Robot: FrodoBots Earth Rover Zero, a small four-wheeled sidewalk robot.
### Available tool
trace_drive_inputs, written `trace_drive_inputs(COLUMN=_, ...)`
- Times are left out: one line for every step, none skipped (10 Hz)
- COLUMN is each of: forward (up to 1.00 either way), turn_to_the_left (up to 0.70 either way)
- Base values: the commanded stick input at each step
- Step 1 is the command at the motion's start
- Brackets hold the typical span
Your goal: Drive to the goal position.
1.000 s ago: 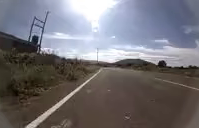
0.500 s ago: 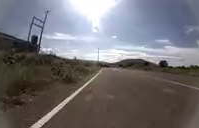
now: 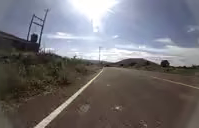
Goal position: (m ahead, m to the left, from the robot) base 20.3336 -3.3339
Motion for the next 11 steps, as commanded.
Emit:
trace_drive_inputs(forward=1.0, turn_to_the_left=-0.07)
trace_drive_inputs(forward=1.0, turn_to_the_left=-0.23)
trace_drive_inputs(forward=1.0, turn_to_the_left=-0.33)
trace_drive_inputs(forward=1.0, turn_to_the_left=-0.38)
trace_drive_inputs(forward=1.0, turn_to_the_left=-0.4)
trace_drive_inputs(forward=1.0, turn_to_the_left=-0.4)
trace_drive_inputs(forward=1.0, turn_to_the_left=0.0)
trace_drive_inputs(forward=1.0, turn_to_the_left=0.0)
trace_drive_inputs(forward=1.0, turn_to_the_left=0.0)
trace_drive_inputs(forward=1.0, turn_to_the_left=0.0)
trace_drive_inputs(forward=1.0, turn_to_the_left=0.0)
